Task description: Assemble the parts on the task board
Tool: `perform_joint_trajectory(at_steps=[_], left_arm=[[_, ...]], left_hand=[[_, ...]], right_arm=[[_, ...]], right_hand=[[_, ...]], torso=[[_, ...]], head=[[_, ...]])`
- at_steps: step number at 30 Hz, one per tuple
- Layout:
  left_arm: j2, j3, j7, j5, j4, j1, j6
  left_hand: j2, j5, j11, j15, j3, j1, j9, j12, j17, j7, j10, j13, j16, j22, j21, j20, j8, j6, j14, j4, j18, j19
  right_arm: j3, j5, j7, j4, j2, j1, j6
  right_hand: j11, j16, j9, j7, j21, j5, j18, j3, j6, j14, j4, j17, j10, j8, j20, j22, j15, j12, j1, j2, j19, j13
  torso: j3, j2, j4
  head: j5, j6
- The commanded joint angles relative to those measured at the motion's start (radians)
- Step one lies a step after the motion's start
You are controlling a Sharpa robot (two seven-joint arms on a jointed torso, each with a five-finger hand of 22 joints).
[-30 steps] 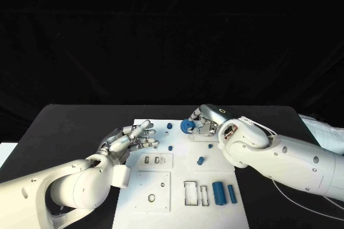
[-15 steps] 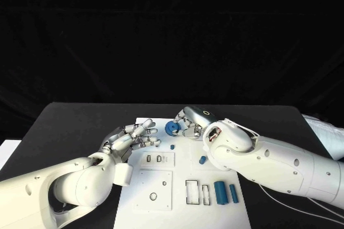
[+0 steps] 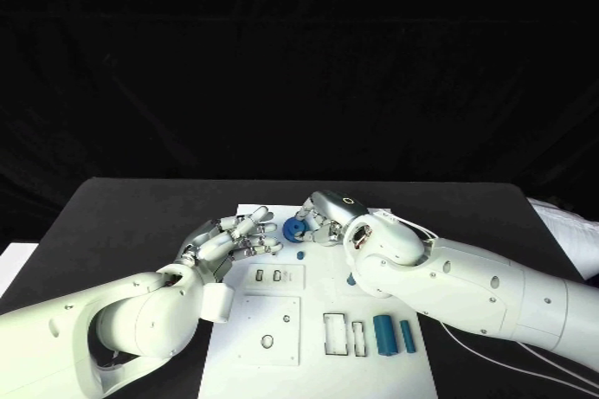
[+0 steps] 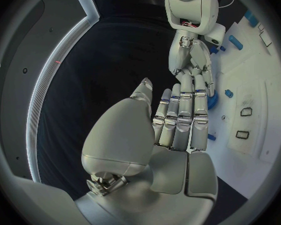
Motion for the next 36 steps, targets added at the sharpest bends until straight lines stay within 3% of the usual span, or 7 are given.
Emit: perform_joint_trajectory(at_steps=[1,3,10,14,20,32,36], left_arm=[[0.002,0.001,0.001,0.001,0.001,0.001,0.024],[0.002,0.001,-0.003,0.001,0.001,0.001,0.027],[0.004,0.001,-0.014,0.001,0.003,0.001,0.040],[0.004,0.001,-0.017,0.001,0.002,0.001,0.044],[0.003,0.001,-0.022,0.000,0.002,0.001,0.050],[0.000,0.001,-0.024,-0.001,0.001,0.001,0.053],[-0.001,0.001,-0.024,-0.001,0.001,0.001,0.054]], left_hand=[[0.009,0.005,-0.003,0.001,-0.001,0.000,0.000,-0.006,0.001,0.003,-0.004,-0.001,0.003,-0.002,-0.004,0.003,-0.004,0.000,-0.007,-0.003,0.012,0.005],[0.009,0.005,-0.003,0.001,-0.001,0.000,0.000,-0.006,0.001,0.003,-0.004,-0.001,0.003,-0.002,-0.004,0.003,-0.004,0.000,-0.007,-0.004,0.012,0.005],[0.009,0.005,-0.003,0.001,-0.002,0.000,0.000,-0.006,0.002,0.003,-0.004,-0.001,0.003,-0.002,-0.004,0.003,-0.004,0.000,-0.008,-0.004,0.012,0.005],[0.009,0.005,-0.003,0.001,-0.002,0.000,0.000,-0.006,0.002,0.003,-0.004,-0.001,0.003,-0.002,-0.004,0.004,-0.004,0.000,-0.008,-0.004,0.011,0.005],[0.009,0.003,-0.002,0.001,-0.004,-0.001,0.000,-0.006,0.003,0.003,-0.005,-0.002,0.003,-0.002,-0.005,0.004,-0.005,-0.001,-0.010,-0.004,0.011,0.004],[0.009,0.002,-0.001,0.002,-0.006,-0.001,-0.001,-0.008,0.004,0.004,-0.008,-0.003,0.002,-0.003,-0.006,0.004,-0.007,-0.004,-0.013,-0.005,0.011,0.003],[0.009,0.002,-0.001,0.002,-0.006,-0.001,-0.001,-0.008,0.004,0.004,-0.008,-0.003,0.002,-0.003,-0.006,0.004,-0.007,-0.004,-0.013,-0.005,0.011,0.003]], right_arm=[[-0.002,-0.026,-0.009,-0.019,0.012,0.000,0.039],[-0.003,-0.023,-0.008,-0.032,0.019,0.000,0.042],[-0.006,-0.014,-0.002,-0.052,0.034,0.000,0.025],[-0.007,-0.001,0.009,-0.058,0.038,0.000,0.023],[-0.008,0.017,0.018,-0.061,0.039,0.001,0.031],[-0.008,0.068,0.031,-0.060,0.031,0.000,0.036],[-0.008,0.085,0.038,-0.051,0.017,0.000,-0.021]], right_hand=[[-0.002,-0.002,0.019,-0.010,0.002,-0.005,-0.011,0.007,0.013,0.084,-0.001,0.164,0.061,-0.006,-0.003,0.126,-0.004,-0.007,-0.017,-0.006,0.011,0.173],[0.001,-0.004,0.018,-0.007,0.001,-0.007,-0.011,0.007,0.006,0.083,-0.002,0.159,0.058,-0.013,-0.002,0.123,-0.002,-0.015,-0.022,-0.011,0.009,0.167],[0.016,-0.011,0.010,0.010,-0.003,-0.038,-0.008,-0.007,-0.036,0.080,0.005,0.145,0.046,-0.044,0.007,0.112,0.010,-0.040,-0.058,-0.037,0.000,0.150],[0.027,-0.015,0.003,0.021,-0.007,-0.086,-0.006,-0.024,-0.083,0.078,0.017,0.138,0.036,-0.047,0.018,0.104,0.020,-0.060,-0.088,-0.058,-0.006,0.137],[0.034,-0.018,0.002,0.028,-0.010,-0.088,-0.005,-0.056,-0.113,0.077,0.044,0.133,0.028,-0.045,0.026,0.100,0.027,-0.077,-0.116,-0.076,-0.010,0.127],[0.032,-0.014,0.009,0.024,-0.008,-0.060,-0.006,-0.070,-0.097,0.079,0.068,0.142,0.032,-0.039,0.027,0.106,0.026,-0.068,-0.136,-0.049,-0.006,0.135],[0.031,-0.012,0.010,0.024,-0.006,-0.034,-0.007,-0.077,-0.096,0.080,0.069,0.147,0.035,-0.040,0.027,0.111,0.025,-0.064,-0.156,-0.031,-0.002,0.140]], torso=[[0.0009,0.000,0.0005],[0.0003,-0.001,-0.0020],[0.0010,0.000,-0.0017],[0.0005,-0.001,-0.0007],[0.0008,0.000,-0.0003],[0.0020,-0.001,-0.0013],[0.0012,-0.001,-0.0004]], head=[[0.000,-0.002],[-0.001,-0.002],[0.000,-0.001],[-0.003,0.000],[-0.002,0.001],[-0.005,0.005],[-0.005,0.007]])
